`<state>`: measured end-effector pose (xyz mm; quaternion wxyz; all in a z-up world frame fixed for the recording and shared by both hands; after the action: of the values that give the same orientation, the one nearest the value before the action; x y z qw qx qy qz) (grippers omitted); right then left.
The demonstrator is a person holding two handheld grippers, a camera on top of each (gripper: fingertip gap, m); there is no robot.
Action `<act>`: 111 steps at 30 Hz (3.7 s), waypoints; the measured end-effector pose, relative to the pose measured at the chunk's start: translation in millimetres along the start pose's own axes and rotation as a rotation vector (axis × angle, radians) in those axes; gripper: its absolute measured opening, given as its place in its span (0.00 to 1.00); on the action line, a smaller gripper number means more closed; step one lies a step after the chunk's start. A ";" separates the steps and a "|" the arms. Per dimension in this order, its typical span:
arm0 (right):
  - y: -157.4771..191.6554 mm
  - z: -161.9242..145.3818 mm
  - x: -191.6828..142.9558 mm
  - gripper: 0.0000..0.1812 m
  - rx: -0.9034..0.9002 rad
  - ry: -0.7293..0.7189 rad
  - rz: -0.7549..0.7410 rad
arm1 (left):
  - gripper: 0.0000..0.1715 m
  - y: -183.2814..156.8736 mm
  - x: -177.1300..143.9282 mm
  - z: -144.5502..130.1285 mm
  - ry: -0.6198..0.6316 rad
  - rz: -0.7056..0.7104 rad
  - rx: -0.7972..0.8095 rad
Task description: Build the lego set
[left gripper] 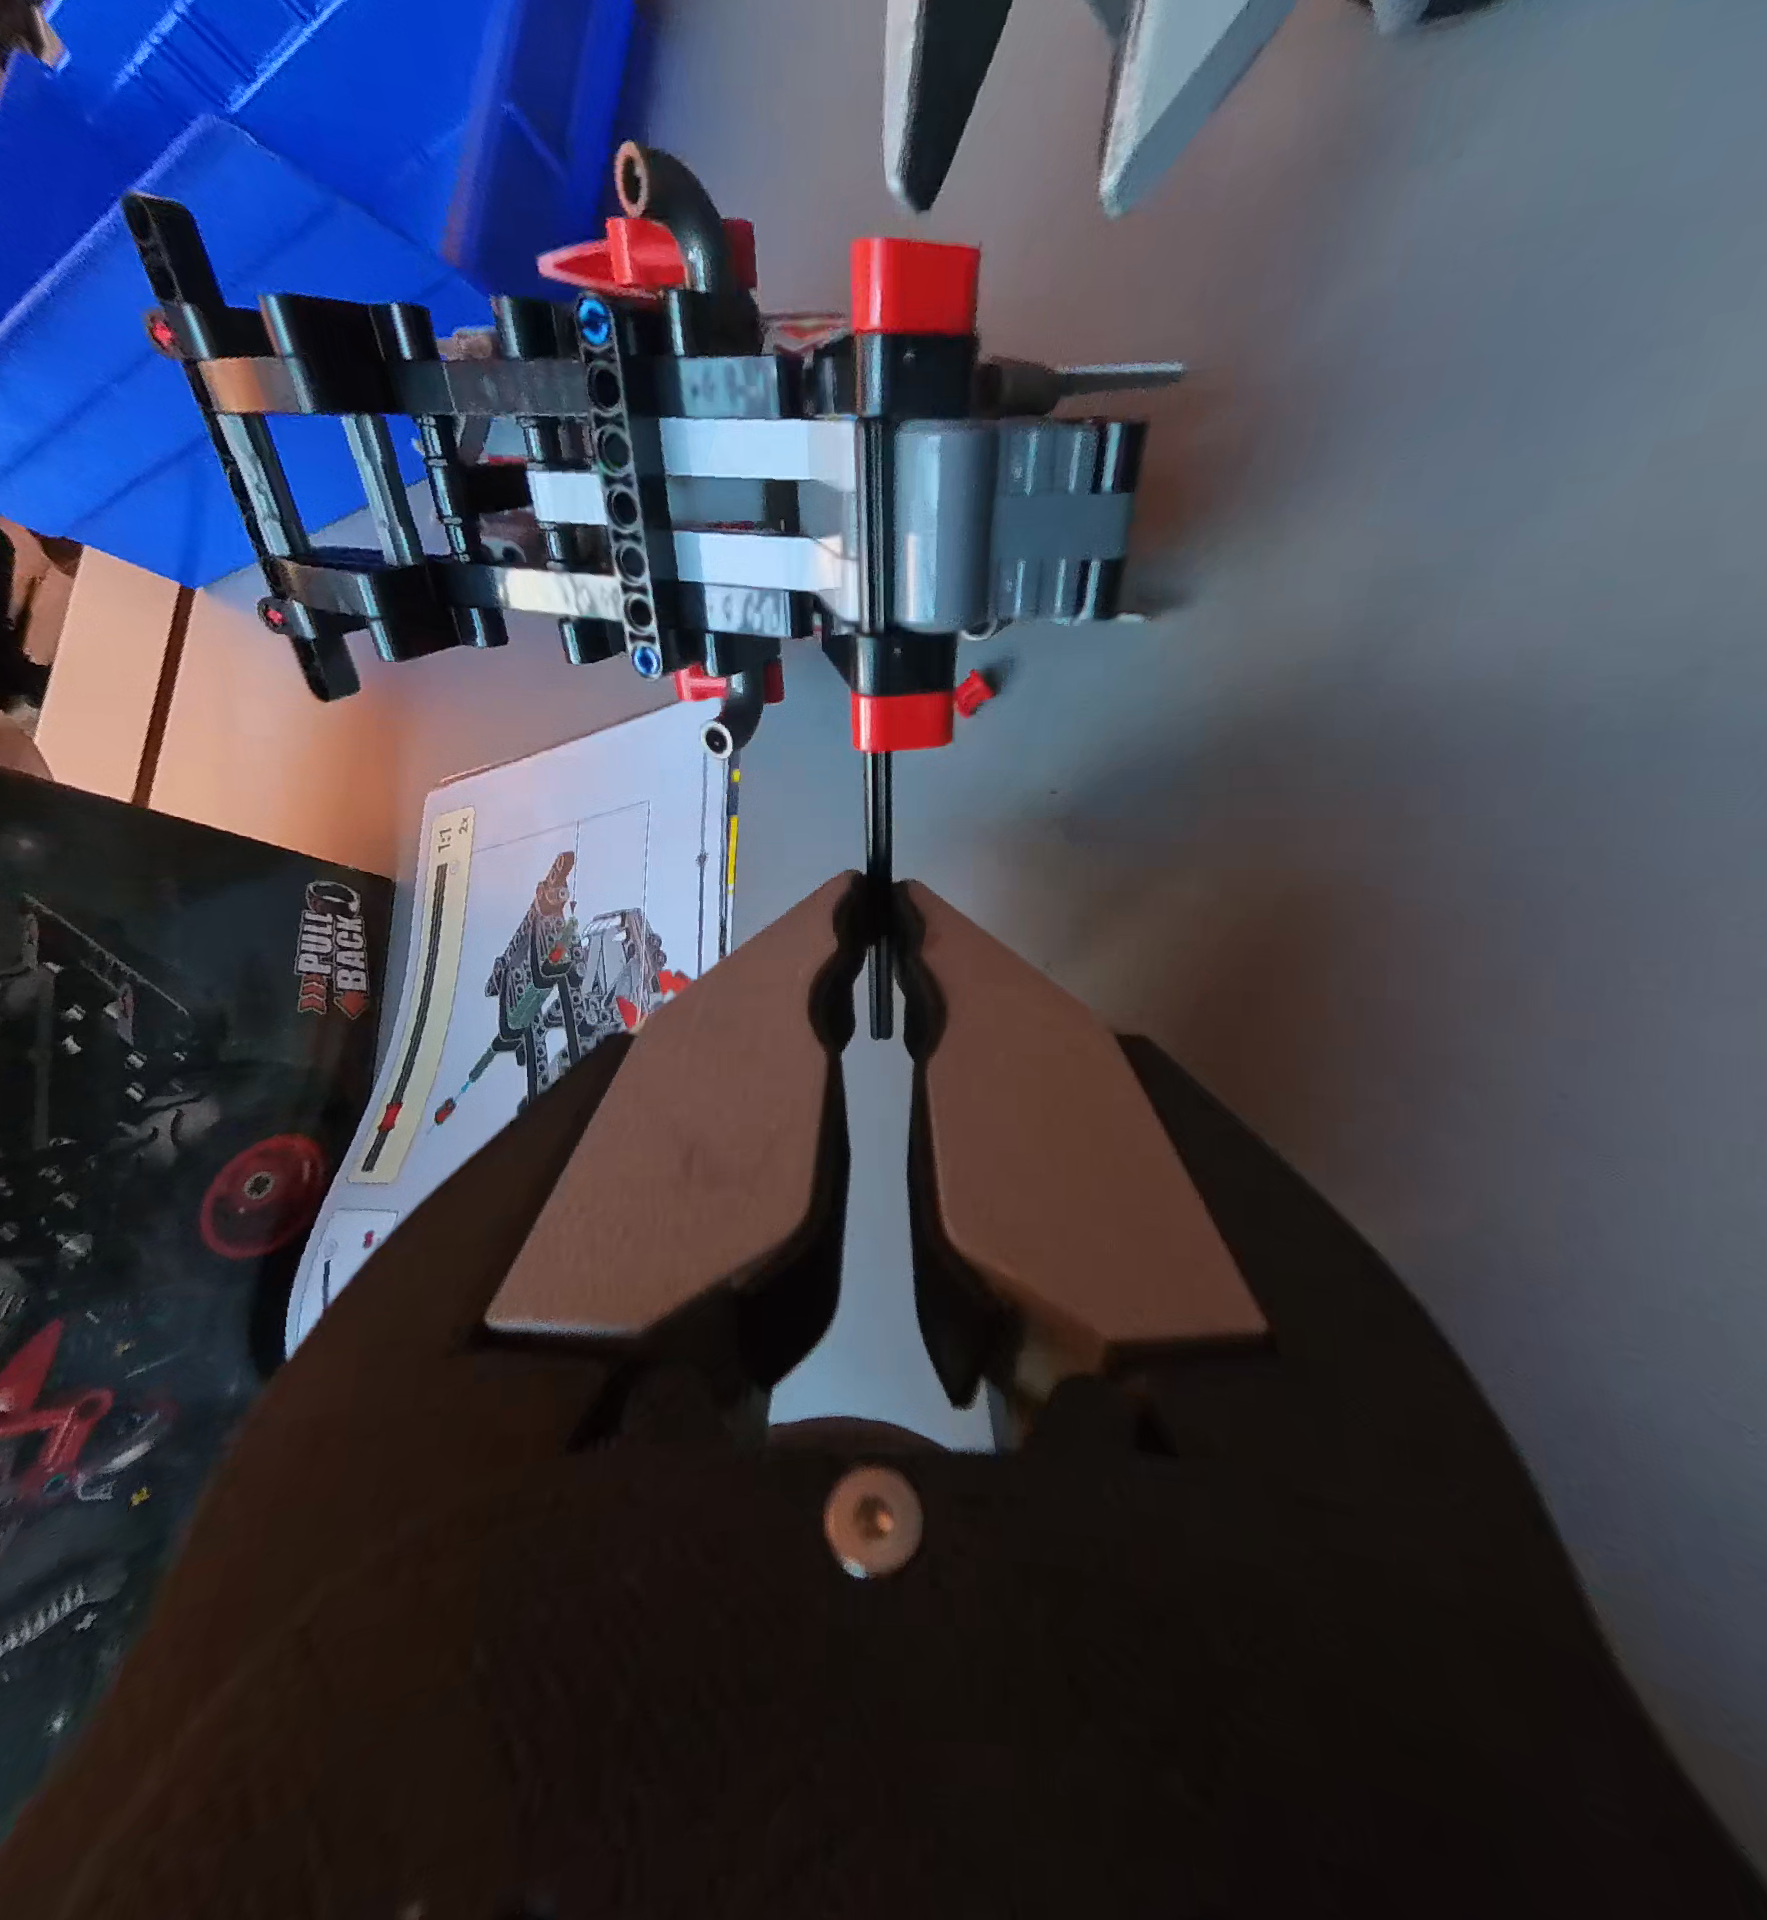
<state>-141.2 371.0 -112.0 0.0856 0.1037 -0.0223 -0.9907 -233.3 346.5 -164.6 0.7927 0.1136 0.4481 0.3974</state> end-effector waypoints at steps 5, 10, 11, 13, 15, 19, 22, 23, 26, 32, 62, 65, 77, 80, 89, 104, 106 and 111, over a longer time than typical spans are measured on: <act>2.3 -0.1 2.7 0.12 -0.034 0.002 -0.027 | 0.00 1.9 2.1 -6.8 0.000 0.016 0.002; 2.9 0.0 2.4 0.13 -0.040 -0.002 -0.028 | 0.00 5.8 3.4 -11.2 -0.006 0.050 -0.001; 1.8 -0.1 2.3 0.13 -0.033 -0.001 -0.032 | 0.00 6.1 4.2 -12.8 -0.002 0.054 -0.004; 1.0 0.7 1.5 0.13 -0.023 -0.008 -0.029 | 0.00 6.7 5.9 -16.2 0.010 0.066 -0.001; 1.5 1.2 0.8 0.13 -0.028 -0.014 -0.031 | 0.00 6.8 7.4 -18.7 0.017 0.070 0.002; 2.3 0.9 0.3 0.14 -0.029 -0.013 -0.028 | 0.00 9.3 8.4 -21.1 0.023 0.078 -0.014; 1.6 1.6 -0.3 0.15 -0.015 -0.019 -0.021 | 0.00 11.5 7.7 -20.6 0.018 0.093 -0.017; 1.5 1.6 -0.2 0.15 -0.015 -0.018 -0.021 | 0.00 11.8 7.4 -20.1 0.016 0.097 -0.015; 1.7 0.7 0.9 0.16 -0.022 -0.009 -0.027 | 0.00 12.0 6.5 -19.2 0.011 0.107 -0.004; 1.4 -0.4 4.5 0.16 -0.019 0.005 -0.044 | 0.00 16.3 6.3 -17.8 -0.004 0.132 0.019; -24.2 6.1 -31.6 0.08 0.210 -0.111 -0.014 | 0.00 22.0 -9.2 61.5 -0.007 0.212 0.253; -28.9 3.2 -49.4 0.05 0.312 -0.114 0.091 | 0.01 18.4 -9.7 83.5 -0.038 0.209 0.300; -49.6 -1.9 -72.1 0.02 0.794 -0.156 0.395 | 0.00 11.4 -0.7 112.7 -0.033 0.254 0.342; -50.9 -3.9 -70.2 0.02 0.800 -0.143 0.380 | 0.01 11.9 -1.8 108.7 -0.020 0.270 0.331; -50.9 -3.6 -68.4 0.02 0.784 -0.147 0.367 | 0.01 11.4 -8.6 100.0 -0.035 0.293 0.336; -51.5 -3.7 -68.0 0.02 0.793 -0.150 0.373 | 0.01 12.4 -7.2 100.6 -0.021 0.309 0.352; -49.2 -4.0 -66.8 0.02 0.782 -0.137 0.379 | 0.01 13.0 -7.3 98.4 -0.021 0.309 0.351; -49.0 -2.9 -66.1 0.01 0.767 -0.144 0.370 | 0.00 8.9 -6.6 97.7 -0.022 0.295 0.388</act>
<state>-85.1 430.7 -104.5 0.2154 0.0527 -0.4129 -0.8834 -161.6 364.8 -99.8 0.6944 0.3323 0.4859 0.4139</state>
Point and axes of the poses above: each gripper's, where its closed fingertips meet, x out along the fingers, z out of its top, y = z × x across the jaws, the point moved 2 cm from there along -x, back along the fingers, and after that the axes turned 7 degrees about x, right-handed, at the moved point
